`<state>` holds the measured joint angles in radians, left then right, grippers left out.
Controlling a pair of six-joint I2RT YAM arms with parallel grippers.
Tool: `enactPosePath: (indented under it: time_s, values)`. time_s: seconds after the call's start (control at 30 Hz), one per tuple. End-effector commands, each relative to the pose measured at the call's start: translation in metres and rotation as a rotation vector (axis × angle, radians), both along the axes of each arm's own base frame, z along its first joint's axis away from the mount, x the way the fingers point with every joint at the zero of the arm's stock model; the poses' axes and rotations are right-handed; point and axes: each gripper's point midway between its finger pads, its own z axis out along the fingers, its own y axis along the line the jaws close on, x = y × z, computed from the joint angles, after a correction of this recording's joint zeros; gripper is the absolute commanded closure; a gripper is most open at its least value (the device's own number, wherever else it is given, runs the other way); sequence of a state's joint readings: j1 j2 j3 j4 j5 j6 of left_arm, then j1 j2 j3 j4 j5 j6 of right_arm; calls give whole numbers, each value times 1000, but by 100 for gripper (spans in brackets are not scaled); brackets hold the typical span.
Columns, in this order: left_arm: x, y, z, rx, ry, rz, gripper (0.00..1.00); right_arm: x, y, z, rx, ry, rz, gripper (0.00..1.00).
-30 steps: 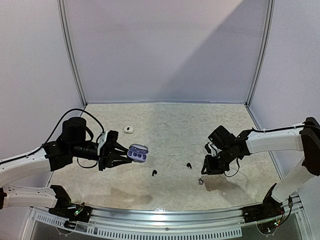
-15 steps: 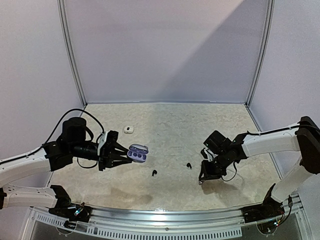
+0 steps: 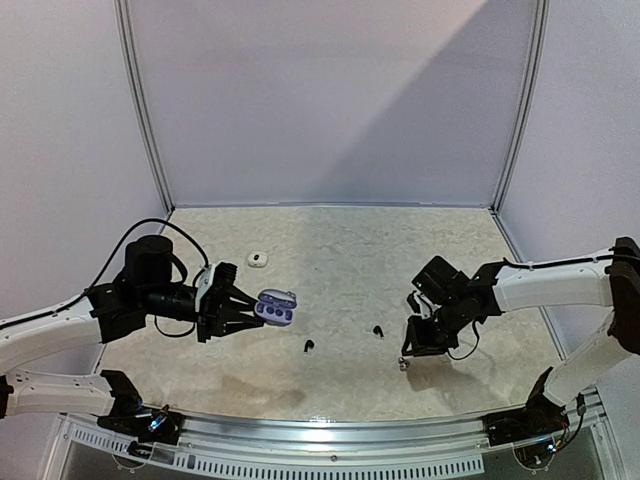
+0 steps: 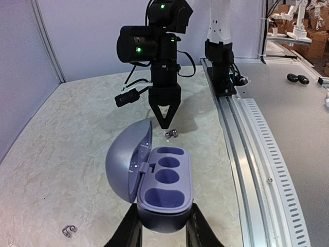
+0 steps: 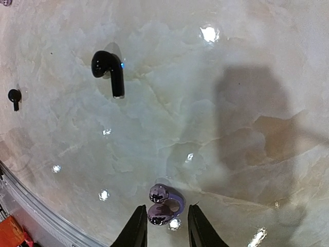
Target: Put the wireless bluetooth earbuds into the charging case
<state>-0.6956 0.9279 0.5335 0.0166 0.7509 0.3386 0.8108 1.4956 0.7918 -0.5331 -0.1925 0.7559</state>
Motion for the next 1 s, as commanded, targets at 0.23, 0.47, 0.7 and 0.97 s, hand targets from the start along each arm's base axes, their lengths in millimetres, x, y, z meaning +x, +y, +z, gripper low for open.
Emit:
enactPosePath:
  time_s: [0.23,0.47,0.7,0.97]
  values:
    - [-3,2,-3,2,-13,-6,100,1,-4,-16,-41,29,-24,75]
    - [-2,1,-4,4,-16,-6,100,-13,0,-31,-41,76,22,75]
    - [-2,2,-5,6,-18,-3,100,-22,6,-40,-45,98,48,80]
    - [-2,2,-6,8,-19,0,100,-28,4,-37,-58,111,53,83]
